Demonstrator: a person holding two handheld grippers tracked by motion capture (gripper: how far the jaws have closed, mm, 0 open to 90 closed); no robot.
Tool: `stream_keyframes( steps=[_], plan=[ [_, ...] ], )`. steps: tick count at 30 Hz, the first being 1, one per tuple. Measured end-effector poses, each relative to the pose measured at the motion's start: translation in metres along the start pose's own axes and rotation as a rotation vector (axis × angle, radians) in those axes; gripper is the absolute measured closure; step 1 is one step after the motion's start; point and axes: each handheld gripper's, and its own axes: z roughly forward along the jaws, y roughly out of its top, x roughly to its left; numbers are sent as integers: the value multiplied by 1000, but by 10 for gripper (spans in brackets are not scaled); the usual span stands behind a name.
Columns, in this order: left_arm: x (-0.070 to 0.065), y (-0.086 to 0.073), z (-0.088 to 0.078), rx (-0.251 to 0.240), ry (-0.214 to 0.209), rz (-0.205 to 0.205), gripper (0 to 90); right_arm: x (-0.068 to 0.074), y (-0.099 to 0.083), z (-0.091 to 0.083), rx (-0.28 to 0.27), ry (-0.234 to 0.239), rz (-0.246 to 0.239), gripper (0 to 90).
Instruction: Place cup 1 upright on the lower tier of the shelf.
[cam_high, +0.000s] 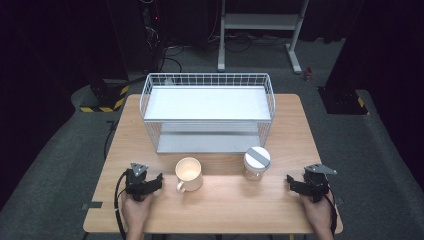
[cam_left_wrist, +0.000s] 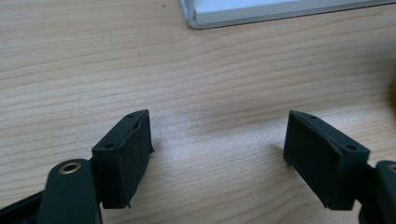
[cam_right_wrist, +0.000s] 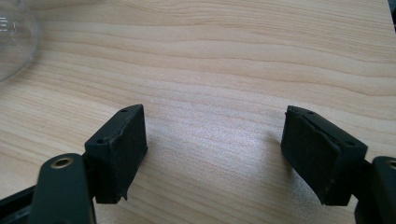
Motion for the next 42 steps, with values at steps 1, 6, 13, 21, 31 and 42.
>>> stream_keyframes(
  steps=[1,6,13,21,31,42],
  plan=[
    [0,0,0,0,0,0,236,0,0,0,0,0,0,223],
    [0,0,0,-1,4,-1,236,0,0,0,0,1,-1,223],
    [0,0,-1,1,4,1,236,0,0,0,0,2,-1,223],
    [0,-1,-1,-2,7,-6,236,0,0,0,0,3,-2,223],
    [0,-1,-1,-2,6,-8,237,0,-1,-2,7,31,-24,195],
    [1,-1,-1,-2,5,-7,237,9,-9,-11,-48,43,-29,207]
  ],
)
